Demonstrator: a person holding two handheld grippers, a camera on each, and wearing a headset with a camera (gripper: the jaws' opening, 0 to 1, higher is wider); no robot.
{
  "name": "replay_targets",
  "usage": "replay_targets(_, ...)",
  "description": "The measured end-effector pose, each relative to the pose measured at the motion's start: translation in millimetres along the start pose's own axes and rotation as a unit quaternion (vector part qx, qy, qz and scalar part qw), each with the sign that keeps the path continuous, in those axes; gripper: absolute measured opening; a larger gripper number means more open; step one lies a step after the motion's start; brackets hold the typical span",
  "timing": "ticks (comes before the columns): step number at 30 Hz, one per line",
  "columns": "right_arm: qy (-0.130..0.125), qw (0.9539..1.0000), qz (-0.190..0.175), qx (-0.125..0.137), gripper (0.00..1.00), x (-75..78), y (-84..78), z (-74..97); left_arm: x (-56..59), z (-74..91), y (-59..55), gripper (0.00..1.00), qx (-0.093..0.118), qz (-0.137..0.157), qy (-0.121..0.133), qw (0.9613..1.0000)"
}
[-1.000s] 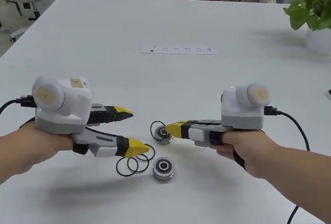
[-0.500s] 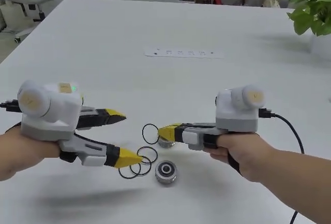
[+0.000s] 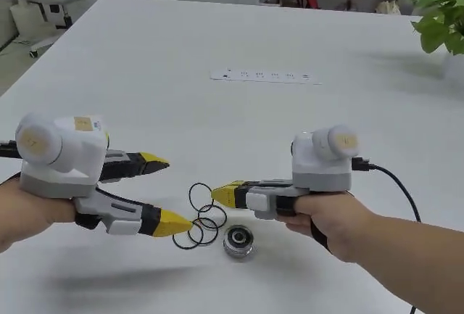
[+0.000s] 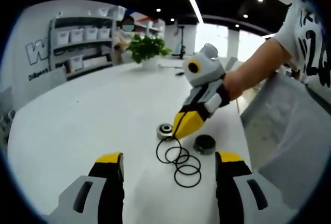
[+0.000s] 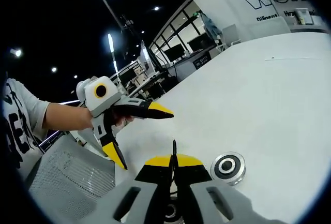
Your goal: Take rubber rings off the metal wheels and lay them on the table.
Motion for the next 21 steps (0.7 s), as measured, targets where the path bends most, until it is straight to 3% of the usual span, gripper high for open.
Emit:
replay_targets(12, 0.011, 0.9993, -0.036, -0.009, 0.0, -6.7, -6.0, -6.3, -0.7, 4.8, -0.3, 0.73, 0.0, 0.001, 0.006, 1.0)
replay_targets(21, 0.008, 0.9976, -0.056, -0.038, 0.0, -6.6, -14.6, -7.9, 0.4, 4.3, -0.2, 0.73, 0.001, 0.002, 0.005, 1.0)
Point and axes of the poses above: the centre of the closed fingertips' face, and the gripper's own axes: z roughly backward along the fingers, x roughly to its right, y roughly out of its top, the point moved 9 cm from there along z, roughly backward along the fingers, and after that the axes turned 15 degrees about x, right-handed, at the moved point
